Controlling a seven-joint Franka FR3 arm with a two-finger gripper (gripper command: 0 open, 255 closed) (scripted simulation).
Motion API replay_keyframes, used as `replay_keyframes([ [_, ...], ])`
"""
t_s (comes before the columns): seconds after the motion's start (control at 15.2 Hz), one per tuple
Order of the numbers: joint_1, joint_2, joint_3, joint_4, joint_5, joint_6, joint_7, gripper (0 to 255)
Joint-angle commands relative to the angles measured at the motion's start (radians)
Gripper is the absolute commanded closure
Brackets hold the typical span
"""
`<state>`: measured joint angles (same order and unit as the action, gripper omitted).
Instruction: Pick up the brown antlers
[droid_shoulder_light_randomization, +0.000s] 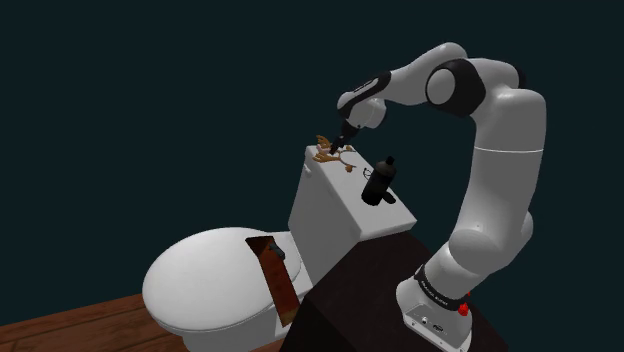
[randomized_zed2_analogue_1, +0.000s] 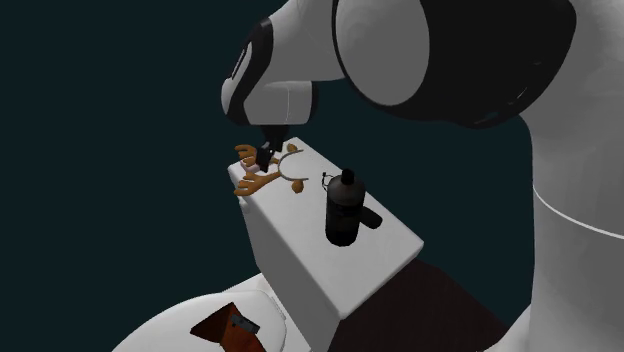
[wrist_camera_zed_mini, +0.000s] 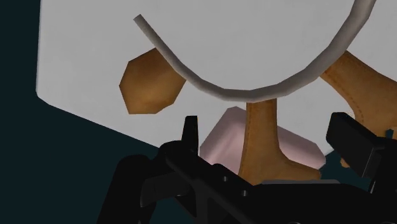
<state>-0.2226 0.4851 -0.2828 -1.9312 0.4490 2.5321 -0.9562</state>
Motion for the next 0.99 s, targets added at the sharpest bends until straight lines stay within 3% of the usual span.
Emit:
replay_keyframes([
  [0.0,-0.001,0.005,0.003,-0.003,0.004,0.008,-0.003,0],
  [0.07,-0.002,0.006,0.003,-0.001,0.005,0.007,-0.004,255],
  [0.92,0.010,-0.033,-0.014,-0.002,-0.021,-0.029,0.018,255],
])
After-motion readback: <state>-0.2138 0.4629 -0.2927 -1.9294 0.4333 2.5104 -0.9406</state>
